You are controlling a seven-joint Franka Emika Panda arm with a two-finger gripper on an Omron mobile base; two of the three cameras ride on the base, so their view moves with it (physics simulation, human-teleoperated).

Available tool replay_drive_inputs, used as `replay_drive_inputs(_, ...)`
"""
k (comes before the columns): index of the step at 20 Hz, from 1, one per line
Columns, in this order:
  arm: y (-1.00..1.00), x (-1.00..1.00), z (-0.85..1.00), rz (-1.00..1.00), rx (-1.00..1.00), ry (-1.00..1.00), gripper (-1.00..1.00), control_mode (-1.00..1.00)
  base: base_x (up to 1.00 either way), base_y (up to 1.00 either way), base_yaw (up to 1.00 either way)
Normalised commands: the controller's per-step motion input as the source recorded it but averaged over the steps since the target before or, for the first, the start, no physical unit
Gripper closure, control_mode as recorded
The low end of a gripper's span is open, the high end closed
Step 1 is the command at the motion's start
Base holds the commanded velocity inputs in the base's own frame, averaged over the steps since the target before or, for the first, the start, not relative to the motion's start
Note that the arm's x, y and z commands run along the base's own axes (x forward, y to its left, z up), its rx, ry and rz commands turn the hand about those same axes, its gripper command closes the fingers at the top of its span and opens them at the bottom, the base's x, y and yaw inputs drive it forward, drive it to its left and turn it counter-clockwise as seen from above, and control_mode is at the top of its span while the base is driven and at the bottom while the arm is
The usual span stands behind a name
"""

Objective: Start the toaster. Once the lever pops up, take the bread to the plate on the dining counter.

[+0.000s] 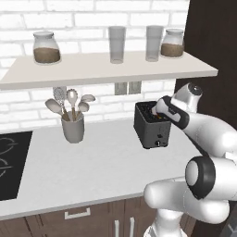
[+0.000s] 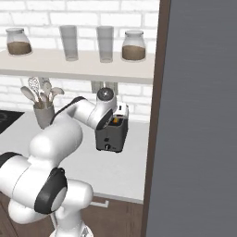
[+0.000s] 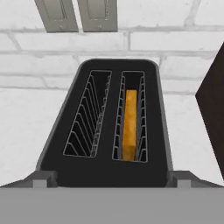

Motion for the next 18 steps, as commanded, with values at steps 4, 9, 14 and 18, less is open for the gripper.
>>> replay_drive_inputs(4,0.0,0.01,-0.04,0.0,0.0,-0.03,-1.0,-1.0,0.0,0.0,0.0)
replay_drive_inputs(9,0.0,0.15,0.0,0.0,0.0,-0.01,-1.0,-1.0,0.0,0.0,0.0)
replay_drive_inputs(14,0.0,0.33,-0.01,0.0,0.0,0.0,-1.0,-1.0,0.0,0.0,0.0)
replay_drive_inputs(18,0.0,0.13,-0.01,0.0,0.0,0.0,-1.0,-1.0,0.0,0.0,0.0)
